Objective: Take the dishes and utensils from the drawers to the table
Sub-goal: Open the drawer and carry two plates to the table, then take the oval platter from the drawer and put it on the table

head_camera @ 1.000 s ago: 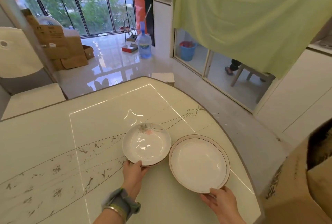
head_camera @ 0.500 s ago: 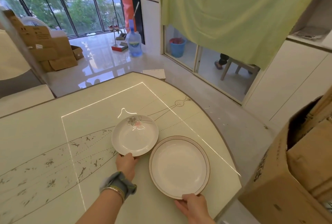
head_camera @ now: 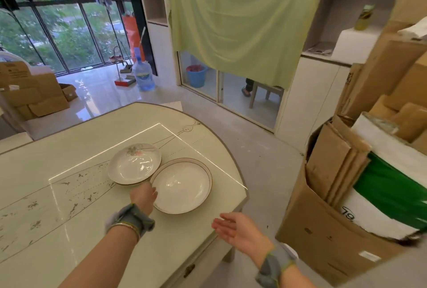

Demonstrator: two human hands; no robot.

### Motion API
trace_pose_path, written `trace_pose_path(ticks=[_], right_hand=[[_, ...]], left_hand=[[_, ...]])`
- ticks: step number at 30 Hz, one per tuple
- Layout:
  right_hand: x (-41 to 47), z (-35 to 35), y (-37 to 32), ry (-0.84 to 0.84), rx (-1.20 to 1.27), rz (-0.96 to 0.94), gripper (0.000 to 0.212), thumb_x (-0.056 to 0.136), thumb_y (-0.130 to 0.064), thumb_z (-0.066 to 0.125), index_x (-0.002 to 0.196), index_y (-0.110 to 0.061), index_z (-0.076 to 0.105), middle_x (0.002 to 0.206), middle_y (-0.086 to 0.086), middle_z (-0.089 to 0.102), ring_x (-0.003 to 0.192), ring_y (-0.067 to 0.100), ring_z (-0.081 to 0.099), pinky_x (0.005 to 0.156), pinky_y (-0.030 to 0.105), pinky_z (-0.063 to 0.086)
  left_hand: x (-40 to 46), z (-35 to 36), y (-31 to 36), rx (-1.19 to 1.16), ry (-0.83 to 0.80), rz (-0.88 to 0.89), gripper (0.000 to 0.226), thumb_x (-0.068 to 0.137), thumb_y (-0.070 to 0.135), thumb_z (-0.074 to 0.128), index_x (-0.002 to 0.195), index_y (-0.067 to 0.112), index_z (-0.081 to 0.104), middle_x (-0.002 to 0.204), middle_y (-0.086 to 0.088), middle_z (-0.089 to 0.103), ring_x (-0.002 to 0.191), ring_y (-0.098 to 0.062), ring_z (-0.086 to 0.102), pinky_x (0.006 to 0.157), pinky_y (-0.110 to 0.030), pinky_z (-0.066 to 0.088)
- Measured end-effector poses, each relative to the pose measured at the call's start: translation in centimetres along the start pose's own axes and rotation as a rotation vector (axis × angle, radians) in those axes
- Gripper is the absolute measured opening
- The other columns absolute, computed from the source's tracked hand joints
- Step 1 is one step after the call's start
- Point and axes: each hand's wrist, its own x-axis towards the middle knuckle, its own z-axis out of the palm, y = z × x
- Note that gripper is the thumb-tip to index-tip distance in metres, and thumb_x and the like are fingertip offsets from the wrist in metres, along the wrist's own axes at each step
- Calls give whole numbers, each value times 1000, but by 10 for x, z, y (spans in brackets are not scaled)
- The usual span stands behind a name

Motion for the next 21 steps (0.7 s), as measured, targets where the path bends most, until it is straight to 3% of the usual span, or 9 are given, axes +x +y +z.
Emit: trace_pose_path(ticks=[2, 3, 6, 9, 12, 15, 21], right_hand=[[-28, -30, -6, -6, 51, -37, 15, 92, -1, 45, 80, 0, 54, 81, 17, 61, 72, 25, 60, 52, 25, 50], [-42, -48, -7, -9, 69, -50, 18, 93, -2, 43, 79, -1, 54, 81, 16, 60, 72, 25, 59, 51, 24, 49], [-80, -96, -11, 35, 126, -95, 18, 93, -2, 43, 79, 0, 54, 81, 17, 60, 73, 25, 59, 57, 25, 47], [-122, -154, -9, 68, 206, -179, 18, 93, -3, 43, 78, -2, 54, 81, 16, 59, 72, 24, 59, 46, 22, 49], [-158, -198, -10, 117, 250, -242, 15, 92, -3, 44, 82, -1, 56, 82, 16, 60, 76, 24, 59, 60, 25, 45], [-206, -262, -5, 184, 346, -343, 13, 91, -3, 47, 87, 0, 58, 86, 15, 63, 78, 24, 61, 63, 26, 45], [-270, -344, 1, 334, 451, -477, 18, 92, -7, 45, 81, -5, 59, 83, 10, 64, 75, 18, 60, 54, 21, 45]], left_hand=[[-32, 13, -22, 18, -91, 9, 22, 95, -1, 38, 79, 6, 51, 76, -6, 48, 74, -16, 54, 69, -21, 45], [-50, 20, -36, 25, -156, 20, 21, 95, 1, 41, 79, 7, 53, 77, -6, 51, 71, -13, 53, 66, -21, 44], [-95, 43, -67, 88, -321, -38, 18, 94, 6, 47, 79, 8, 56, 83, -5, 58, 74, -13, 56, 65, -21, 45], [-154, 79, -107, 150, -498, -75, 15, 95, 9, 47, 86, 7, 58, 84, -4, 59, 75, -12, 56, 57, -14, 49], [-202, 108, -141, 200, -645, -125, 18, 96, 9, 45, 110, 8, 55, 85, -2, 59, 74, -10, 56, 43, -11, 49], [-268, 146, -195, 327, -808, -155, 33, 96, 10, 44, 129, 6, 50, 87, 0, 60, 76, -9, 56, 49, -13, 49], [-368, 192, -272, 450, -1028, -224, 34, 95, 11, 46, 127, 0, 51, 85, -2, 61, 76, -11, 56, 64, -19, 43]])
